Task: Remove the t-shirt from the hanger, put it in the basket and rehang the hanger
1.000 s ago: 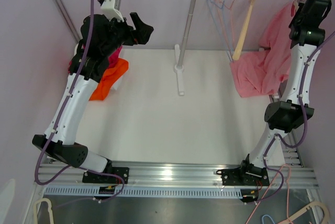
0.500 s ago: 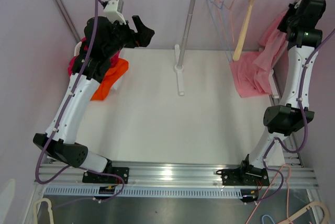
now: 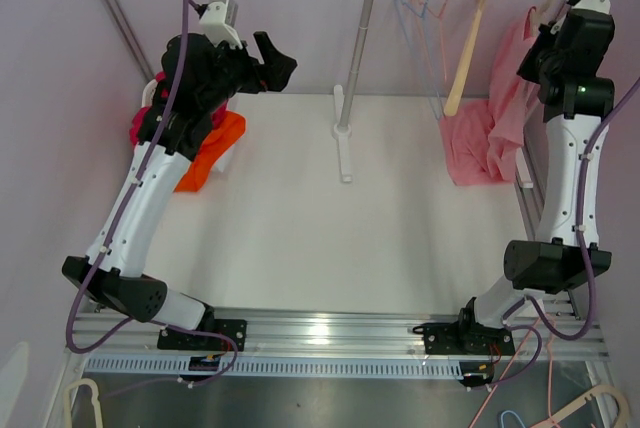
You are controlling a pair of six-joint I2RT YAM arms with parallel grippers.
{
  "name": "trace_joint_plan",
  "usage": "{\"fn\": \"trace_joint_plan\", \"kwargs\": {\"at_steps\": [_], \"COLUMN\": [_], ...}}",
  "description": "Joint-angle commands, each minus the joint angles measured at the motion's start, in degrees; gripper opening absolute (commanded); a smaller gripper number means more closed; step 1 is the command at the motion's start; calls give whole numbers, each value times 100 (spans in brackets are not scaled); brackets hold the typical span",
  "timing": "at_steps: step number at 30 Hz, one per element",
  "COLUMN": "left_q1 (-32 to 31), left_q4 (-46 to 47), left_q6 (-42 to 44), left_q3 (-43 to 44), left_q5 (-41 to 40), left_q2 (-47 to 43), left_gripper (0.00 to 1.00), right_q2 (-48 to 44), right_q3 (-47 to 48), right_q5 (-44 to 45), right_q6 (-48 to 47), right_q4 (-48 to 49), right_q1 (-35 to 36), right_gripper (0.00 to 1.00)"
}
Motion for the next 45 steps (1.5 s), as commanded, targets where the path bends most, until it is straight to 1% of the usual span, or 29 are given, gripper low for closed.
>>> {"fn": "trace_joint_plan", "kwargs": {"at_steps": [1,3,7,9,13,21,24,27,28,32,33,35,36,37,38,39,41,43,45], "left_q1": [-91,-109,-135,-144,-135,-153,-153,-153,-153,-153,-153,-153,-153,-153,-153,-153,-161,-161,-161], "left_q4": [239,248,221,213,248,336,362,379,380,380,380,371,379,380,380,380,388,388,380], "left_q6": [51,60,69,86,112,121,121,121,113,104,104,104,104,104,104,104,95,95,121], "left_q3": [-15,-15,-6,-50,-191,-367,-402,-411,-411,-411,-393,-402,-419,-402,-419,-420,-411,-384,-376], "left_q5": [36,27,-8,-43,-104,-131,-140,-105,-105,-52,-52,-52,-52,-52,-52,-52,-43,-34,-52], "left_q2": [-173,-164,-181,-216,-322,-454,-463,-454,-445,-436,-436,-445,-445,-445,-454,-454,-445,-445,-454], "left_gripper": [99,99,100,100,99,99,99,100,100,99,100,100,99,100,99,99,100,99,99], "right_q2": [-311,-381,-662,-645,-452,-540,-610,-698,-724,-821,-864,-882,-874,-839,-804,-751,-532,-260,-101], "right_q3": [-176,-281,-658,-624,-230,-150,-219,-342,-439,-562,-571,-519,-458,-361,-134,7,332,877,1211], "right_q5": [4,-14,-267,-443,-471,-462,-471,-462,-627,-550,-541,-210,-120,-32,160,249,329,452,592], "right_q6": [145,180,251,286,268,321,330,347,365,400,409,400,374,339,304,243,190,102,-21], "right_q4": [-123,-177,86,87,-176,-396,-633,-634,-599,-546,-520,-415,-371,-327,-300,-283,-274,-317,-161], "right_q1": [86,113,139,166,341,491,500,509,517,579,579,588,588,588,588,570,570,544,544], "right_gripper": [0,0,0,0,0,0,0,0,0,0,7,38,57,62,64,70,70,70,70]}}
